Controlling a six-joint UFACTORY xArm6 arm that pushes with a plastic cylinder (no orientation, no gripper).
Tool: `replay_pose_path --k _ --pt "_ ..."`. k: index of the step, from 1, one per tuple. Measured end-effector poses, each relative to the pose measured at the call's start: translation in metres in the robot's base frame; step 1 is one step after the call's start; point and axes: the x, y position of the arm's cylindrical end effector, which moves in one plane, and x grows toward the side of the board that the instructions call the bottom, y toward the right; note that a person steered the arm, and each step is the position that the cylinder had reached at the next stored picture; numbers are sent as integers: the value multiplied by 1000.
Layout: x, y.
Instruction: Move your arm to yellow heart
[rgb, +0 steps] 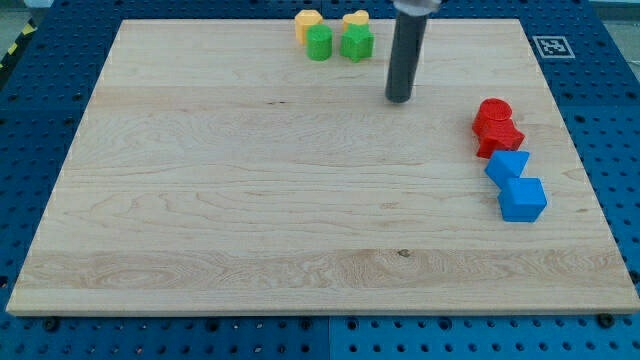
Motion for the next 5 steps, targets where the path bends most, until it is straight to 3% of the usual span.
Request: replay_pose_path --k 2,3,4,5 --pt "-48 73" --pt "-114 74" --pt "-147 58" --pt "-146 29"
